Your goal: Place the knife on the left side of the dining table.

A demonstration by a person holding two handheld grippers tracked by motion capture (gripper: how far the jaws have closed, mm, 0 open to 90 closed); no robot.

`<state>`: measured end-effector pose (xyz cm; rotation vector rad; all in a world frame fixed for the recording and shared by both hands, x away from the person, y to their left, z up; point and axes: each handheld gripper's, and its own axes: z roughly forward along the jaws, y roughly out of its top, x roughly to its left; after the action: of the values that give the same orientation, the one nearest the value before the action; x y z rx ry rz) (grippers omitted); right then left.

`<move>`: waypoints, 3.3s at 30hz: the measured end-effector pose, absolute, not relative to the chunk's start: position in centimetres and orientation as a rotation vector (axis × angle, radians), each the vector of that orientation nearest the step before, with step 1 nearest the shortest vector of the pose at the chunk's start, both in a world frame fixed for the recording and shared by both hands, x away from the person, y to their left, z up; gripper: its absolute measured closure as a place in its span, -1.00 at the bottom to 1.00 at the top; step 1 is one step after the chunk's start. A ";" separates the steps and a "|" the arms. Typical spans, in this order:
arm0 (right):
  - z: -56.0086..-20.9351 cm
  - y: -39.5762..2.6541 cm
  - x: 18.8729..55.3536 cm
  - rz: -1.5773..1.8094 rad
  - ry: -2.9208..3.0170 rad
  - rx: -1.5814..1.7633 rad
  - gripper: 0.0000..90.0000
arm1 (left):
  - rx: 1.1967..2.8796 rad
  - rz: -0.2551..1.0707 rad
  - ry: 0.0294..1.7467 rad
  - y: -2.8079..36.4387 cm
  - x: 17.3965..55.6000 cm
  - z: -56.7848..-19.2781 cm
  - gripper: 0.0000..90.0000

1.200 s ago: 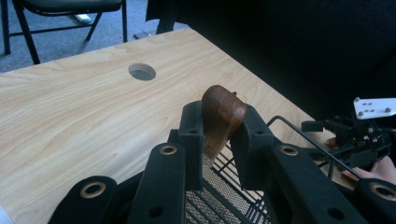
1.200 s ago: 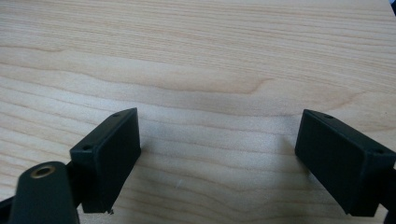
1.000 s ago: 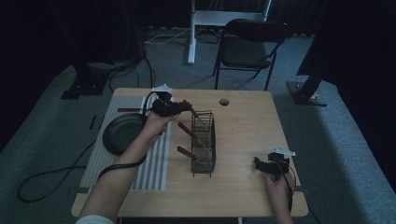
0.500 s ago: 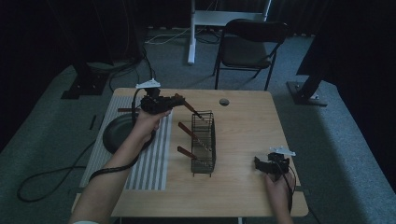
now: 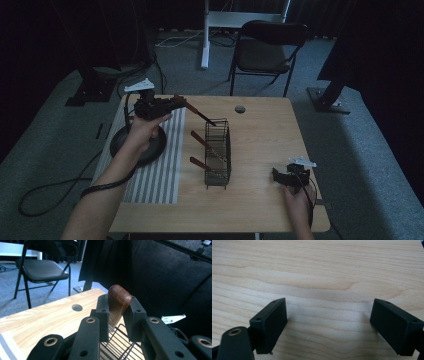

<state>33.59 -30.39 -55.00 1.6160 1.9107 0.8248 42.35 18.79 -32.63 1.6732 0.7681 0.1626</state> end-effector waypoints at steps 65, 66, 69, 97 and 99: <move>-55.0 -30.4 33.6 0.824 1.911 1.617 -0.71 | 1.569 0.208 1.060 33.3 33.2 -42.1 0.70; -55.0 -30.4 33.6 0.824 1.911 1.617 -0.71 | 1.564 0.205 1.061 33.4 33.0 -42.2 0.70; -55.0 -30.4 33.6 0.825 1.911 1.617 -0.71 | 1.554 0.219 1.066 33.4 32.2 -42.6 0.70; -55.0 -30.4 33.6 0.826 1.909 1.620 -0.71 | 1.538 0.106 1.074 33.5 29.3 -46.5 0.70; -55.0 -30.4 33.6 0.826 1.909 1.620 -0.71 | 1.548 0.114 1.076 33.4 29.3 -46.7 0.70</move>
<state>33.59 -30.36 -55.00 1.6203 1.9093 0.8260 29.29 33.37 -46.67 1.5476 1.0757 0.1138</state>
